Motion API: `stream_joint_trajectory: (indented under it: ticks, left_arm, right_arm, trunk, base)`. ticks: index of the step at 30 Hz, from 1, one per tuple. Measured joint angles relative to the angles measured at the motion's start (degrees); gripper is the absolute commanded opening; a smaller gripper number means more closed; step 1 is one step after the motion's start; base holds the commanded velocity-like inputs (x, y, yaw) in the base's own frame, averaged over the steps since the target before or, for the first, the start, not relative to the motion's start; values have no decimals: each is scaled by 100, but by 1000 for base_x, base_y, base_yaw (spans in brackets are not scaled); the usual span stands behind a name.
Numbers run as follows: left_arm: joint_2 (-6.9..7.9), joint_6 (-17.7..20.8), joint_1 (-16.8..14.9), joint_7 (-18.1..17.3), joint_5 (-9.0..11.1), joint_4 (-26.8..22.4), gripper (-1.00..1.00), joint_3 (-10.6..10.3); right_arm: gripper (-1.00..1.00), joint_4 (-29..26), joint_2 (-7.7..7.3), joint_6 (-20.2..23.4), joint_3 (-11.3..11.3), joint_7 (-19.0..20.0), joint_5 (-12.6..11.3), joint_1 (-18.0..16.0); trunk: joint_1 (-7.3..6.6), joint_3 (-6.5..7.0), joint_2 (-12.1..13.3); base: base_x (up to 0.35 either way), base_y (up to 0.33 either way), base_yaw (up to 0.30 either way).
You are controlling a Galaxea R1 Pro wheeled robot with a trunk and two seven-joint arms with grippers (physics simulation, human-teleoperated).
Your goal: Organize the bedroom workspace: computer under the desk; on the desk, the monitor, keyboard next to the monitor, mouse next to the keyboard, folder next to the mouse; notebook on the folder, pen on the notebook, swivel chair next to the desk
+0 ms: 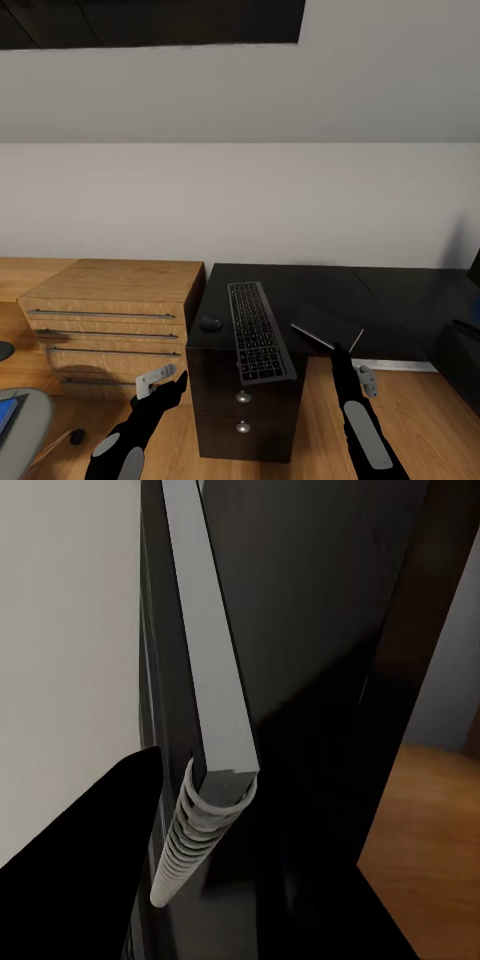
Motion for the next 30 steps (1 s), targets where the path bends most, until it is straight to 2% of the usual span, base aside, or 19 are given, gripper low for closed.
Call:
stream_joint_trajectory:
  ticks: [15, 16, 30]
  left_arm:
    - [3, 0, 0, -1, 0, -2, 100, 0]
    - [4, 0, -1, -1, 0, -2, 100, 0]
    - [6, 0, -1, -3, 0, -1, 100, 0]
  right_arm:
    - [-100, 0, 1, 6, 0, 0, -4, 0]
    - [100, 0, 1, 7, 0, 0, -3, 0]
    - [100, 0, 1, 7, 0, -3, -5, 0]
  trunk:
    - [0, 0, 0]
    - [0, 0, 0]
    - [0, 0, 0]
  base:
    - [0, 0, 0]
    - [0, 0, 0]
    - [0, 0, 0]
